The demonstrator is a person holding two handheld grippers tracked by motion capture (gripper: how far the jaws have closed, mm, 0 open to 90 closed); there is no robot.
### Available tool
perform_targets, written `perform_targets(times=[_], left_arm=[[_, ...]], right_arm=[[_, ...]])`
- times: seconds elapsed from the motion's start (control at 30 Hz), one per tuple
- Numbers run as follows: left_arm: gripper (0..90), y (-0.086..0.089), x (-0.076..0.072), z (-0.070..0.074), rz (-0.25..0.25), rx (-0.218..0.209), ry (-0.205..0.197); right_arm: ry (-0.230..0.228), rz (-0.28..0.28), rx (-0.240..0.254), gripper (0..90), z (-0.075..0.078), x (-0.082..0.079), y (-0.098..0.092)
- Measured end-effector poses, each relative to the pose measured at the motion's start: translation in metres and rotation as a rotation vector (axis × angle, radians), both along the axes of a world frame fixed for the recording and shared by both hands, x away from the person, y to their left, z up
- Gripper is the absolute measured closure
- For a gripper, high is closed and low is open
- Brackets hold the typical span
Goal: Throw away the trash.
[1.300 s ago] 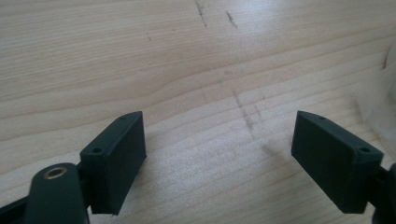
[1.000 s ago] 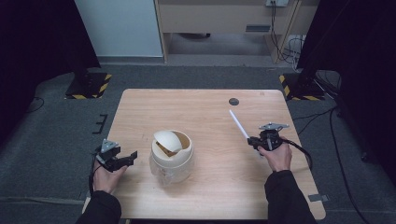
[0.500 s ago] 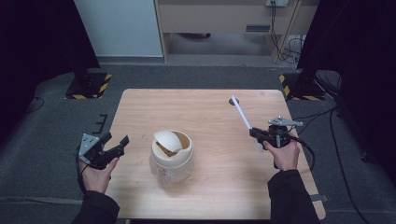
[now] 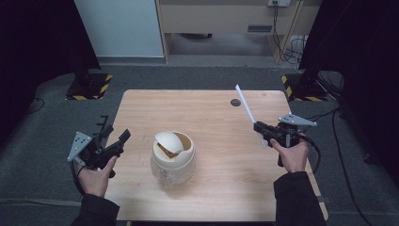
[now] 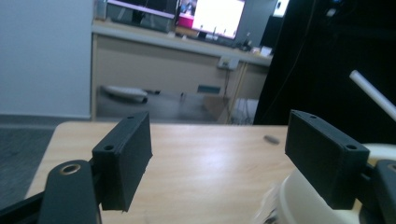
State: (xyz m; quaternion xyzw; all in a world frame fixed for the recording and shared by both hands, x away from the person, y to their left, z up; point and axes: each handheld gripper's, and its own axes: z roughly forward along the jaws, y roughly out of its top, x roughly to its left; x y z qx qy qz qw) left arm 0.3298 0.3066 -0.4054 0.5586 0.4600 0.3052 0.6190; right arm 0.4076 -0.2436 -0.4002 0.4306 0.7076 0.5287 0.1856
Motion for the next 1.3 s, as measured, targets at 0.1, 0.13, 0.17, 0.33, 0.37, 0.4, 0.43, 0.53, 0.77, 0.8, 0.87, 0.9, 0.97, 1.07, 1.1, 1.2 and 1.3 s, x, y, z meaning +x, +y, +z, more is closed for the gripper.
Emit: perform_targets(times=[0.1,0.13,0.17,0.33,0.37,0.4,0.43,0.53,0.77,0.8,0.87,0.9,0.97,1.07,1.1,1.2,1.3], left_arm=[[22.2,-0.007,-0.003,0.006,-0.024,0.001,-0.027],[22.2,-0.009,-0.004,0.008,-0.032,0.002,-0.036],[22.4,-0.012,-0.005,0.011,-0.041,0.0,-0.041],[22.8,-0.025,-0.008,0.022,-0.093,-0.012,-0.055],[22.8,-0.028,-0.009,0.024,-0.103,-0.009,-0.062],[23.1,-0.031,-0.009,0.026,-0.112,-0.008,-0.069],[23.5,-0.035,-0.008,0.03,-0.124,-0.009,-0.079],[24.2,-0.042,-0.007,0.036,-0.145,-0.013,-0.092],[26.1,-0.058,-0.007,0.049,-0.186,-0.034,-0.108],[26.1,-0.06,-0.007,0.051,-0.188,-0.036,-0.106],[26.2,-0.063,-0.006,0.054,-0.188,-0.045,-0.105],[26.7,-0.064,-0.005,0.055,-0.19,-0.05,-0.109],[26.9,-0.07,-0.002,0.06,-0.197,-0.066,-0.113],[26.9,-0.081,0.001,0.063,-0.211,-0.076,-0.102],[26.9,-0.084,0.002,0.064,-0.216,-0.075,-0.099],[27.0,-0.097,0.006,0.066,-0.237,-0.073,-0.092],[27.7,-0.111,0.01,0.07,-0.26,-0.081,-0.093]], right_arm=[[-0.028,0.011,0.012,79.6,0.007,-0.003,0.002],[-0.034,0.012,0.019,79.6,0.009,-0.004,0.003],[-0.039,0.014,0.023,79.6,0.011,-0.004,0.003],[-0.059,0.027,0.035,79.5,0.016,-0.007,0.005],[-0.065,0.029,0.039,79.6,0.018,-0.007,0.005],[-0.071,0.033,0.04,79.6,0.019,-0.008,0.006],[-0.078,0.039,0.052,79.6,0.02,-0.008,0.006],[-0.102,0.055,0.065,79.5,0.024,-0.01,0.009],[-0.134,0.081,0.075,79.5,0.03,-0.014,0.015],[-0.139,0.082,0.073,79.5,0.032,-0.014,0.016],[-0.152,0.088,0.075,79.5,0.035,-0.016,0.016],[-0.155,0.093,0.076,79.5,0.037,-0.017,0.016],[-0.164,0.098,0.078,79.5,0.04,-0.018,0.017],[-0.177,0.114,0.082,79.5,0.043,-0.021,0.019],[-0.183,0.119,0.085,79.5,0.044,-0.022,0.02],[-0.193,0.13,0.087,79.5,0.046,-0.024,0.022],[-0.202,0.142,0.089,79.5,0.049,-0.026,0.024]])
